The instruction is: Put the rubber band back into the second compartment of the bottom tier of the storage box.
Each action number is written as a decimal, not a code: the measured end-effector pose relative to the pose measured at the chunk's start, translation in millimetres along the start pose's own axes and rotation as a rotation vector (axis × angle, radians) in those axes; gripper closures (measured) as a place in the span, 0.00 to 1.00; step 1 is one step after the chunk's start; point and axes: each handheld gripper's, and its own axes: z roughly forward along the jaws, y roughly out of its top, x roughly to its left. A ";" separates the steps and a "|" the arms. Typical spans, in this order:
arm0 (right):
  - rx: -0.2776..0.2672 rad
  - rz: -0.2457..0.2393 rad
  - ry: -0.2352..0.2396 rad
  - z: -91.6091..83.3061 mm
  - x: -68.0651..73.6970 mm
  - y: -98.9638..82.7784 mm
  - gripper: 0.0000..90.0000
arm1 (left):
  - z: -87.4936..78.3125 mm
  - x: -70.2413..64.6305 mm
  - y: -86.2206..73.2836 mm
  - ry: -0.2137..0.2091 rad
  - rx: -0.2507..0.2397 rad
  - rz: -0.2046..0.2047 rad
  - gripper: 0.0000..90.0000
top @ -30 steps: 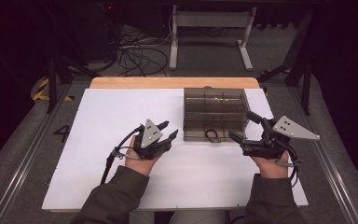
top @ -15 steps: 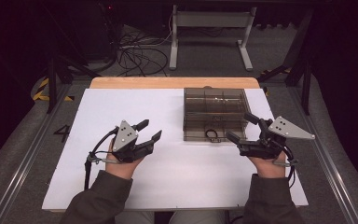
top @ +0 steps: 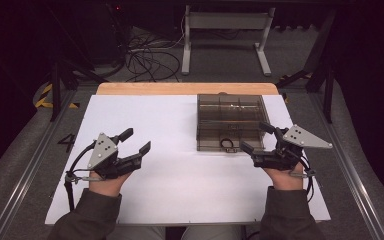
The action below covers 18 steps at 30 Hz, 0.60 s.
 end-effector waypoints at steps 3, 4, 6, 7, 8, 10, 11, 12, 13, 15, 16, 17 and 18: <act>0.001 0.010 0.001 1.0 0.3 -0.6 0.07 | -9.4 5.6 -1.6 0.001 -0.017 -0.018 0.31; 0.001 0.009 0.000 1.3 0.3 -0.8 0.07 | -12.2 7.1 -2.1 0.002 -0.023 -0.024 0.30; 0.005 0.005 0.000 1.9 0.3 -1.2 0.07 | -17.3 10.6 -3.1 0.000 -0.030 -0.028 0.29; 0.005 0.008 0.000 2.3 0.7 -1.5 0.07 | -18.9 11.9 -3.2 -0.002 -0.026 -0.028 0.28; 0.007 0.008 0.000 2.5 0.8 -1.6 0.07 | -20.8 14.2 -3.4 -0.009 -0.028 -0.032 0.28; 0.010 0.006 -0.002 3.3 0.9 -2.3 0.07 | -24.8 18.4 -3.3 -0.020 -0.036 -0.042 0.26; 0.013 0.009 -0.001 3.8 1.2 -2.6 0.07 | -26.6 20.2 -3.1 -0.025 -0.041 -0.051 0.25; 0.010 0.009 -0.001 4.4 1.2 -3.0 0.07 | -27.8 21.2 -3.0 -0.028 -0.044 -0.056 0.23; 0.011 0.005 -0.001 4.7 0.9 -3.3 0.07 | -29.7 22.6 -3.0 -0.028 -0.046 -0.057 0.23; 0.011 0.002 0.000 5.2 0.6 -3.6 0.07 | -32.3 24.1 -3.2 -0.032 -0.055 -0.060 0.21; 0.011 0.002 0.000 5.2 0.6 -3.7 0.07 | -33.4 25.1 -3.4 -0.032 -0.055 -0.054 0.20; 0.011 0.001 -0.001 5.0 0.5 -3.6 0.07 | -34.3 25.5 -3.9 -0.031 -0.056 -0.052 0.20; 0.011 0.001 0.000 4.8 0.3 -3.7 0.07 | -34.8 25.5 -5.0 -0.025 -0.063 -0.053 0.20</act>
